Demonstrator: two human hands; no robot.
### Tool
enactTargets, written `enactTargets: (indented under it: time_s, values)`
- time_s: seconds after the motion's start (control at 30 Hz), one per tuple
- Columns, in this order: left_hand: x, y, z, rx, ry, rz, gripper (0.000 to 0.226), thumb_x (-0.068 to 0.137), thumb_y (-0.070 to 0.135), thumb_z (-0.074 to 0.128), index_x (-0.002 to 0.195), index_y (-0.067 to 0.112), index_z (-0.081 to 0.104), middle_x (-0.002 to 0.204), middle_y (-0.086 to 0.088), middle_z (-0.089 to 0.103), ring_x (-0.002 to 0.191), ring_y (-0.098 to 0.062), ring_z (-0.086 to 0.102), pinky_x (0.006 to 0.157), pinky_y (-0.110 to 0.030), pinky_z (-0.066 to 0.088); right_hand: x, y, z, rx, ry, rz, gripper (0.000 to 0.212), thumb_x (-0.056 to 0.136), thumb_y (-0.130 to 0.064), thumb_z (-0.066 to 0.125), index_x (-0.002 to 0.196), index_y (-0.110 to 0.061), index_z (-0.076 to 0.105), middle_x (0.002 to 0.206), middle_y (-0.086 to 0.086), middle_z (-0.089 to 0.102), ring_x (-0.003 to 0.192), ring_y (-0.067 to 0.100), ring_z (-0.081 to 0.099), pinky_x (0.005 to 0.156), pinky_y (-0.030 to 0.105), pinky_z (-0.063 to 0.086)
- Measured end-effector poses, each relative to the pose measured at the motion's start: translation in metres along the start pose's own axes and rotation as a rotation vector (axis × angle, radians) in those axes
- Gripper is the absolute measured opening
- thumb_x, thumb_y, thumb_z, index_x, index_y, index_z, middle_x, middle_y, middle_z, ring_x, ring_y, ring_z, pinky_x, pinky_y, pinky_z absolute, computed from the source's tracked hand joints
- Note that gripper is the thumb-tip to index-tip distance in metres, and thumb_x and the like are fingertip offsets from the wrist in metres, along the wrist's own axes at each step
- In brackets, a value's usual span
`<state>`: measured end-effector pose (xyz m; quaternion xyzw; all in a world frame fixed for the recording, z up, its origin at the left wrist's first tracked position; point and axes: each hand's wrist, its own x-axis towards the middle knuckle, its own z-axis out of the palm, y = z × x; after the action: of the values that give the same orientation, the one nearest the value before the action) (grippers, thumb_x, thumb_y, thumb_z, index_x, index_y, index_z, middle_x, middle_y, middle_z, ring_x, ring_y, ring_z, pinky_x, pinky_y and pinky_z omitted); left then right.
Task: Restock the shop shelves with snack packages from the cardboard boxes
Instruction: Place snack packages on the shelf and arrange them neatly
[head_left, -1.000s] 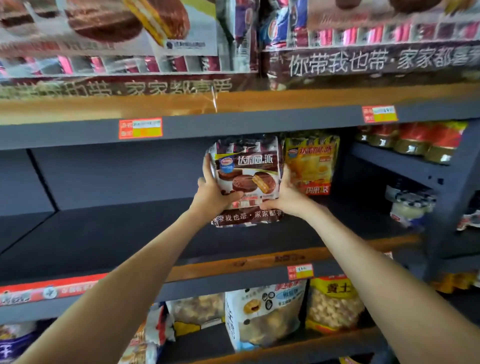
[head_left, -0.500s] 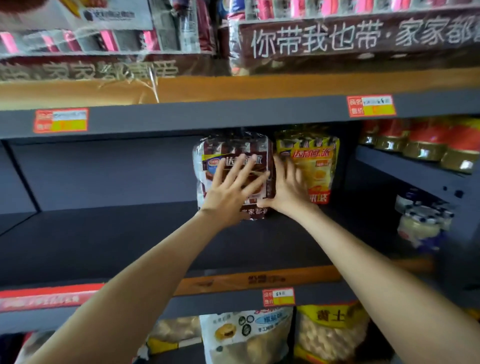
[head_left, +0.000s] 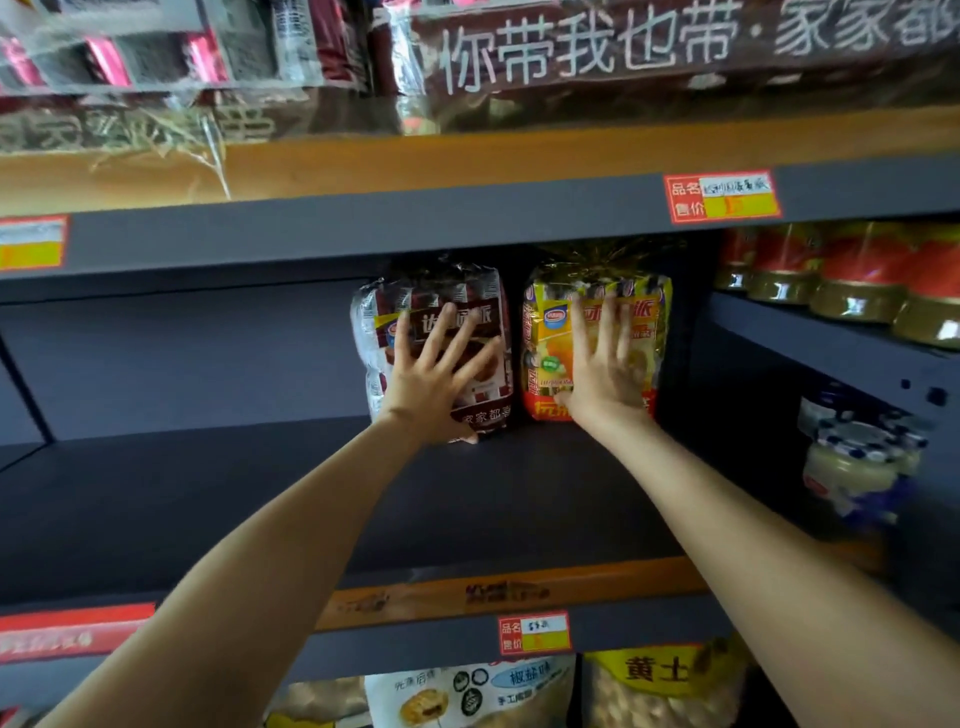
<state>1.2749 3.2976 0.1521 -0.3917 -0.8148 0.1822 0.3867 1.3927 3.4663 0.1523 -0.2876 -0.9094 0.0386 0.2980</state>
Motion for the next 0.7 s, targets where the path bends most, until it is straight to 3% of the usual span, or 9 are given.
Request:
enactTargets:
  time_s: [0.1,0.23,0.37,0.47,0.57,0.6,0.7]
  values:
    - [0.004,-0.013,0.006,-0.017,0.007,0.135,0.117,0.068,0.087,0.043,0.147,0.03,-0.021,0.151,-0.013,-0.03,0.137,-0.039,-0.031,0.1,-0.07,-0.022,-0.002,-0.006,0.005,-0.056,0.056,-0.051,0.132,0.08,-0.019,0.075,0.128,-0.034,-0.047,0.153,0.007,-0.032,0.144,0.03,-0.02,0.113,0.058,0.014]
    - [0.012,-0.033,0.013,-0.042,-0.056,0.312,0.118,0.075,0.075,0.052,0.14,0.033,-0.037,0.145,-0.011,-0.044,0.13,-0.039,-0.043,0.098,-0.066,-0.025,-0.005,-0.016,0.005,-0.109,0.111,-0.189,0.118,0.081,-0.01,0.069,0.143,-0.027,-0.03,0.158,0.007,-0.018,0.146,0.029,-0.013,0.116,0.052,0.005]
    - [0.008,-0.023,0.014,0.073,0.016,0.219,0.114,0.081,0.056,0.062,0.143,0.031,-0.03,0.147,-0.012,-0.036,0.136,-0.039,-0.029,0.106,-0.066,-0.011,-0.006,-0.023,0.005,-0.073,0.101,-0.316,0.105,0.084,-0.013,0.067,0.151,-0.025,-0.012,0.16,0.006,-0.013,0.146,0.031,-0.008,0.117,0.049,0.004]
    - [0.008,-0.012,0.01,0.109,-0.011,0.166,0.11,0.083,0.057,0.06,0.145,0.032,-0.028,0.146,-0.01,-0.039,0.14,-0.037,-0.026,0.106,-0.066,-0.01,-0.008,-0.026,0.009,-0.077,0.019,-0.369,0.095,0.085,-0.017,0.066,0.153,-0.022,-0.002,0.16,0.006,-0.005,0.146,0.03,-0.002,0.117,0.047,0.012]
    - [0.003,-0.008,-0.003,0.108,-0.013,0.071,0.109,0.074,0.051,0.068,0.15,0.027,-0.006,0.16,-0.008,-0.003,0.147,-0.034,0.008,0.109,-0.066,0.006,-0.011,-0.03,0.007,0.016,-0.068,-0.372,0.072,0.087,-0.013,0.06,0.147,-0.017,0.02,0.151,0.008,0.024,0.139,0.027,0.022,0.109,0.041,0.031]
    - [0.0,-0.007,-0.005,0.102,-0.017,0.049,0.108,0.073,0.052,0.068,0.15,0.024,-0.002,0.161,-0.007,0.004,0.147,-0.032,0.011,0.109,-0.067,0.006,-0.012,-0.031,0.005,0.06,-0.057,-0.363,0.063,0.088,-0.01,0.058,0.142,-0.015,0.027,0.145,0.007,0.033,0.135,0.025,0.028,0.105,0.04,0.035]
    - [-0.005,0.001,-0.007,0.015,-0.08,0.019,0.1,0.082,0.057,0.059,0.152,0.02,-0.004,0.16,-0.012,-0.014,0.148,-0.03,-0.009,0.109,-0.066,-0.008,-0.016,-0.035,0.0,0.107,-0.039,-0.334,0.047,0.088,-0.011,0.056,0.132,-0.013,0.038,0.135,0.006,0.041,0.128,0.026,0.036,0.099,0.038,0.039]
